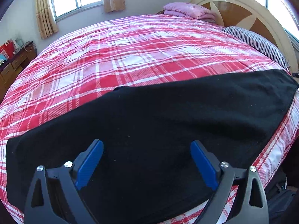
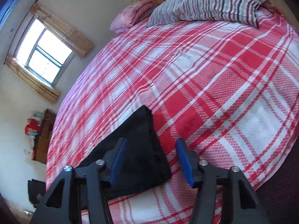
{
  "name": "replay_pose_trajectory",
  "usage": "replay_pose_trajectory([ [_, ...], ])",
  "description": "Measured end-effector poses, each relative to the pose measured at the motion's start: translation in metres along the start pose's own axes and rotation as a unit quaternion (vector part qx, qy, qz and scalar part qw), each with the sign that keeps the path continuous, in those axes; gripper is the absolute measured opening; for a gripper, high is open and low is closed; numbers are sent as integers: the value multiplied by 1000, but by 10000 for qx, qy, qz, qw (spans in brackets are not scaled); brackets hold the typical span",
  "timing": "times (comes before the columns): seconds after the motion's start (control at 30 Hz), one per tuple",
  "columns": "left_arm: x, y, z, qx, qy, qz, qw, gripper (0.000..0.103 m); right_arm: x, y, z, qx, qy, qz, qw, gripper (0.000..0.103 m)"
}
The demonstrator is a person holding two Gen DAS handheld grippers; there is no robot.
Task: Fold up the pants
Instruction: 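Grasp the end of the black pants strip with the right tool and lift it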
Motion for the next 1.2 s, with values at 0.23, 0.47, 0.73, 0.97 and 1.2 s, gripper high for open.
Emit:
replay_pose_trajectory([
  [0.23,1,1,4,-83,-4,3,10000,97,9,3,-1,-343,343,50,9988,54],
  [0.47,3,4,4,-82,-10,10,10000,97,2,-9,6,-566,161,-235,9980,53],
  [0.73,4,5,3,-62,-24,-18,10000,101,24,-8,16,-833,104,-285,9961,18],
  [0.97,5,5,2,-54,-7,-37,10000,103,14,-13,-6,-622,361,-95,9974,45],
  [1.2,4,5,2,-40,8,-22,10000,103,3,3,-14,-421,-147,715,9964,45],
])
Point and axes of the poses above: each gripper's, at about its wrist camera, not at the fingertips, and x roughly the way its jaws point, z to its left, y to its underside, the point moved 10 cm from there along x, roughly the way its jaws point, and after that the axes turned 6 degrees about x, right-handed, at the moved point
